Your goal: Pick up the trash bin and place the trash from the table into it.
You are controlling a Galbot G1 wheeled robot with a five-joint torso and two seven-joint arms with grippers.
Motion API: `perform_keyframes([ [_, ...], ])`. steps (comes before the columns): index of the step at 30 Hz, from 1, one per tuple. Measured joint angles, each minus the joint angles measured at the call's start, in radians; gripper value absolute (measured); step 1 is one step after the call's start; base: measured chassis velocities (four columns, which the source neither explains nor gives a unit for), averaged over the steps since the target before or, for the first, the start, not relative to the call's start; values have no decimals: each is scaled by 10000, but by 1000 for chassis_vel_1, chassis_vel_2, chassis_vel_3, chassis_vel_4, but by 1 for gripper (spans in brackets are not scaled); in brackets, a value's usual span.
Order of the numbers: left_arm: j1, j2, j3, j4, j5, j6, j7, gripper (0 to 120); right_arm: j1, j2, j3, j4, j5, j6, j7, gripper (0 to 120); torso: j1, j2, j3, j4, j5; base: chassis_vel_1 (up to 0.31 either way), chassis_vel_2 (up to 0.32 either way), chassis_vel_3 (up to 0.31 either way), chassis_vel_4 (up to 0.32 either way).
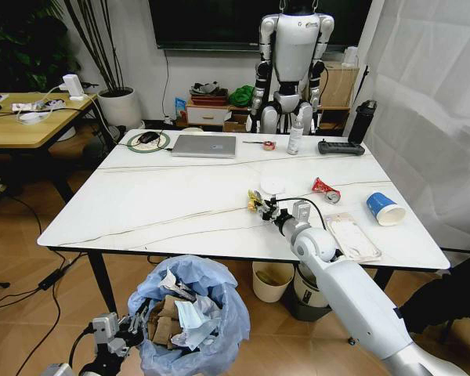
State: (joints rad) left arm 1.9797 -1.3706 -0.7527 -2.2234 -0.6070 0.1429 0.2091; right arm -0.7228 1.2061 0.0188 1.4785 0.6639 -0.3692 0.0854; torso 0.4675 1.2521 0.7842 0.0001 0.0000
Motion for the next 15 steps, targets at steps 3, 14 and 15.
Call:
perform_keyframes([
  [3,-18,2,5,4,-5,0,-1,1,-42,-47,-37,39,-96,25,-6,11,0,0,0,-1,0,0,0,0,0],
  [14,-76,5,58,49,-12,8,-12,1,-213,-208,3,583,8,204,-71,0,0,0,0,1,1,0,0,0,0],
  [15,-76,5,58,49,-12,8,-12,1,-213,-208,3,583,8,204,-71,0,0,0,0,1,1,0,0,0,0],
])
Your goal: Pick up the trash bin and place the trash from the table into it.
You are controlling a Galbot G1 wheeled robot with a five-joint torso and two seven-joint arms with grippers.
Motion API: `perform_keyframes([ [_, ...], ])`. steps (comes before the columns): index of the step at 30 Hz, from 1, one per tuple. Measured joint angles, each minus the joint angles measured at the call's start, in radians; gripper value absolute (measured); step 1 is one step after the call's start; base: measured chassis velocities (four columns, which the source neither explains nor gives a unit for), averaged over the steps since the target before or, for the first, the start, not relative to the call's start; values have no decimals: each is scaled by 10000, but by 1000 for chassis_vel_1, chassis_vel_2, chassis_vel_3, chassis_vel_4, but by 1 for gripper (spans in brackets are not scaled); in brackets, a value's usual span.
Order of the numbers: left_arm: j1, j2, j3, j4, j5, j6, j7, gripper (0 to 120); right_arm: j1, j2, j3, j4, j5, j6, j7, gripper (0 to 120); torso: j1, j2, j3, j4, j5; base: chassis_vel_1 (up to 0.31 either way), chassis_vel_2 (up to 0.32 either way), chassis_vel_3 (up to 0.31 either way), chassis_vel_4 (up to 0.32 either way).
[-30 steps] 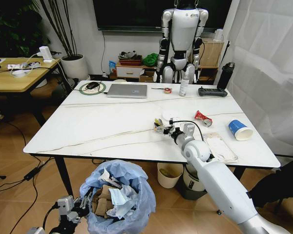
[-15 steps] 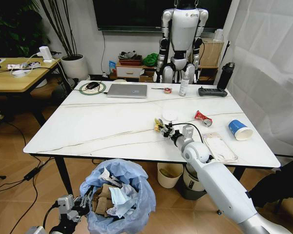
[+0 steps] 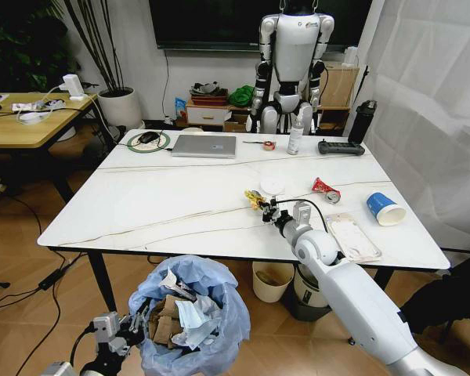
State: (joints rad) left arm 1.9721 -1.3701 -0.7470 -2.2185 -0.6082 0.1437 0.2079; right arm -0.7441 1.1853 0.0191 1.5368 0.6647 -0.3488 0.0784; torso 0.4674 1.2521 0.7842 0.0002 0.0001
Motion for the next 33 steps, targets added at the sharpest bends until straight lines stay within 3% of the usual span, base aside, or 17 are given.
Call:
perform_keyframes([
  [3,-22,33,1,7,-13,7,-15,1,-277,-283,71,653,335,354,-401,0,1,0,0,3,1,0,0,0,0],
  [5,-41,66,1,10,-44,19,-27,1,-973,-1075,-8,2055,1170,816,-1091,0,0,0,0,0,0,0,0,0,0],
  [6,-41,66,1,10,-44,19,-27,1,-973,-1075,-8,2055,1170,816,-1091,0,0,0,0,0,0,0,0,0,0],
  [9,-42,114,-14,3,-113,26,-35,1,-1914,-2109,-523,3575,1735,1899,-2441,0,-2,1,-2,-4,0,0,0,0,0],
  [12,-47,161,-53,-14,-190,31,-47,1,-2844,-2921,-1269,4738,1486,2658,-3243,0,-2,2,-2,-3,1,0,0,0,0],
  [16,-100,150,-73,-41,-257,54,-97,1,-3503,-3376,-2034,5308,558,3154,-3617,0,-2,3,-3,-3,-1,0,0,0,0],
  [24,-102,118,-68,-98,-287,70,-130,1,-3584,-3391,-2294,5461,129,3344,-3593,0,-1,2,-1,-1,0,0,0,0,0],
  [33,-126,91,-40,-141,-288,92,-143,1,-3677,-3401,-2319,5447,-559,3267,-3321,36,0,2,0,-1,0,0,0,0,0],
])
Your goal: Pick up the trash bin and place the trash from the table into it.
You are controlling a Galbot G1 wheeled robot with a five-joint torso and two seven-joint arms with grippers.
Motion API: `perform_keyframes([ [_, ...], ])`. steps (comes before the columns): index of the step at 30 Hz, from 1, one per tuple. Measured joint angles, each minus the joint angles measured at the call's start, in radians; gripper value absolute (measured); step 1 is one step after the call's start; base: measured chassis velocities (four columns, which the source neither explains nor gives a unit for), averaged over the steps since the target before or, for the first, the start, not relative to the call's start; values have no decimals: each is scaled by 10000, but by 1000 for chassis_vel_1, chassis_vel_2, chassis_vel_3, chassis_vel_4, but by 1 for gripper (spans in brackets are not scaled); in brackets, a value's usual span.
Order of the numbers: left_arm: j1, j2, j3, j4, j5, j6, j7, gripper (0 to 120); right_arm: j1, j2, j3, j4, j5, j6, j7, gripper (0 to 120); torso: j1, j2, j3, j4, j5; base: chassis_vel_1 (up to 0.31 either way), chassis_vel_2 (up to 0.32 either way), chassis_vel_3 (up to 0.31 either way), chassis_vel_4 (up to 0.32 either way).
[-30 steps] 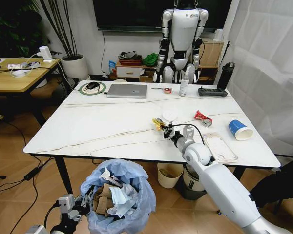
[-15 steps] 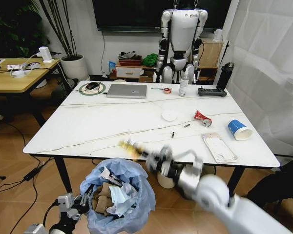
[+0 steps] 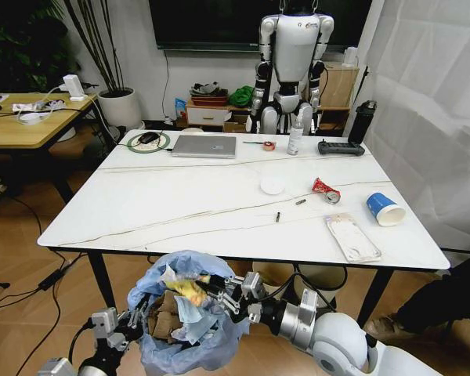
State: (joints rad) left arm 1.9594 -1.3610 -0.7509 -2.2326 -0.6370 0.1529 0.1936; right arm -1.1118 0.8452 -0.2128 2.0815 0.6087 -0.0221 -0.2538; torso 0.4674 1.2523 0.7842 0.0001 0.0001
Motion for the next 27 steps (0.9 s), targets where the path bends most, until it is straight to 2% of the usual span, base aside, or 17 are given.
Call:
perform_keyframes([
  [1,0,0,0,0,0,0,0,1,0,0,0,0,0,0,0,36,0,0,0,0,0,0,0,0,0],
  [5,-9,-40,31,2,9,5,-3,1,172,212,417,-5,48,0,277,56,0,0,0,-1,-1,0,0,0,0],
  [7,-9,-52,38,6,16,5,-3,1,260,313,549,-44,109,-36,418,59,0,0,0,-1,0,0,0,0,0],
  [11,5,-85,57,36,58,6,-3,1,851,809,1149,-442,761,-665,1680,77,0,-1,1,1,-2,0,0,0,0],
  [12,9,-90,61,47,71,5,-3,1,1050,978,1342,-666,833,-912,2223,79,0,-2,1,1,-2,0,0,0,0],
  [13,9,-90,61,47,71,5,-3,1,1050,978,1342,-666,833,-912,2223,79,0,-2,1,1,-2,0,0,0,0],
  [17,15,-117,85,58,114,2,0,1,1601,1434,1863,-1705,910,-1581,3707,97,1,-2,1,1,0,0,0,0,0],
  [20,6,-136,95,63,144,1,0,1,1757,1632,2031,-2128,865,-2155,4262,100,1,-2,1,0,0,0,0,0,0],
  [23,-8,-174,115,63,191,1,-15,1,1901,1969,2329,-2623,573,-3422,4649,100,1,-2,1,0,0,0,0,0,0],
  [27,9,-178,111,62,221,1,-29,1,1960,2280,2495,-3057,397,-4090,4904,100,1,-2,1,0,-1,0,0,0,0],
])
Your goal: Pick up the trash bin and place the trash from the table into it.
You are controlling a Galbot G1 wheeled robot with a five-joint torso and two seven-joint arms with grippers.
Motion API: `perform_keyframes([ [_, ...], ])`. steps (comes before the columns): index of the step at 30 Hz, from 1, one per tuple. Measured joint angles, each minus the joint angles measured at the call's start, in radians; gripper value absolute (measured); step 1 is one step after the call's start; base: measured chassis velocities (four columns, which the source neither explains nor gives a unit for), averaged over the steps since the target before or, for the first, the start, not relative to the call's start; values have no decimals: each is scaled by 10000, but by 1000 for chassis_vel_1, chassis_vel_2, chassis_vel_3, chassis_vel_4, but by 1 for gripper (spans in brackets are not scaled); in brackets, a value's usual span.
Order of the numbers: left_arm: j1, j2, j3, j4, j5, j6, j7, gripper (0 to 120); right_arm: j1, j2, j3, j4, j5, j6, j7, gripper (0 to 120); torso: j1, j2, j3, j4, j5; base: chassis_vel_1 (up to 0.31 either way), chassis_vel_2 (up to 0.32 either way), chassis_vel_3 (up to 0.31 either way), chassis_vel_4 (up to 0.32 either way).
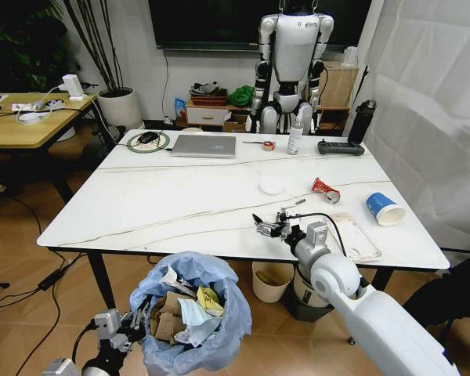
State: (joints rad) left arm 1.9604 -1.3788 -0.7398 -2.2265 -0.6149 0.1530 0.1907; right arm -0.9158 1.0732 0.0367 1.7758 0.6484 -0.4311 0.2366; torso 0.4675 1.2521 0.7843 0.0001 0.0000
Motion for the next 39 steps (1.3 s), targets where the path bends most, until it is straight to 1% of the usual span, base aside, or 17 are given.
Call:
perform_keyframes([
  [6,21,-4,-2,-25,13,-1,-5,1,73,393,63,-442,-132,-204,84,100,0,0,0,0,0,0,0,0,0],
  [8,21,-4,-3,-25,15,-2,-9,1,123,549,64,-578,-181,-216,103,96,0,0,0,0,0,0,0,0,0],
  [10,24,-2,-4,-25,15,-3,-9,1,154,613,64,-656,-200,-216,104,95,0,0,0,1,0,0,0,0,0],
  [14,34,29,-12,-25,14,-10,-11,1,214,684,76,-839,-234,-215,112,79,0,0,-1,0,-1,0,0,0,0],
  [15,34,29,-12,-25,14,-10,-11,1,214,684,76,-839,-234,-215,112,79,0,0,-1,0,-1,0,0,0,0],
  [16,34,37,-16,-25,12,-13,-11,1,214,674,77,-845,-236,-213,112,77,0,0,-2,0,-1,0,0,0,0],
  [19,23,64,-20,-22,-5,-16,-11,1,198,617,78,-845,-252,-201,111,63,0,0,-2,-1,-1,0,0,0,0],
  [20,18,67,-20,-18,-10,-15,-11,1,194,609,78,-845,-254,-195,109,61,0,1,-2,-1,-2,0,0,0,0],
  [21,10,72,-18,-11,-20,-15,-12,1,187,602,79,-843,-252,-188,106,54,0,0,-2,-1,-2,0,0,0,0],
  [22,10,72,-18,-11,-20,-15,-12,1,187,602,79,-843,-252,-188,106,54,0,0,-2,-1,-2,0,0,0,0],
  [26,-12,78,4,10,-32,-15,-14,1,179,569,79,-827,-238,-185,99,40,0,1,-2,0,-1,0,0,0,0],
  [27,-18,87,8,22,-39,-16,-14,1,179,529,79,-822,-239,-182,94,34,0,1,-2,0,-1,0,0,0,0],
  [28,-21,94,8,27,-46,-15,-14,1,175,500,77,-819,-244,-178,91,30,-1,0,-2,0,-1,0,0,0,0],
  [29,-21,94,8,27,-46,-15,-14,1,175,500,77,-819,-244,-178,91,30,-1,0,-2,0,-1,0,0,0,0],
  [33,-32,119,4,32,-74,-16,-14,1,144,432,69,-810,-339,-152,75,15,0,1,-2,-1,0,0,0,0,0],
  [35,-40,125,4,32,-88,-14,-15,1,95,363,52,-775,-418,-132,58,3,0,0,-2,-1,0,0,0,0,0],
  [39,-44,130,4,33,-91,-12,-15,1,57,328,44,-746,-464,-118,44,0,-1,1,-2,0,0,0,0,0,0],
])
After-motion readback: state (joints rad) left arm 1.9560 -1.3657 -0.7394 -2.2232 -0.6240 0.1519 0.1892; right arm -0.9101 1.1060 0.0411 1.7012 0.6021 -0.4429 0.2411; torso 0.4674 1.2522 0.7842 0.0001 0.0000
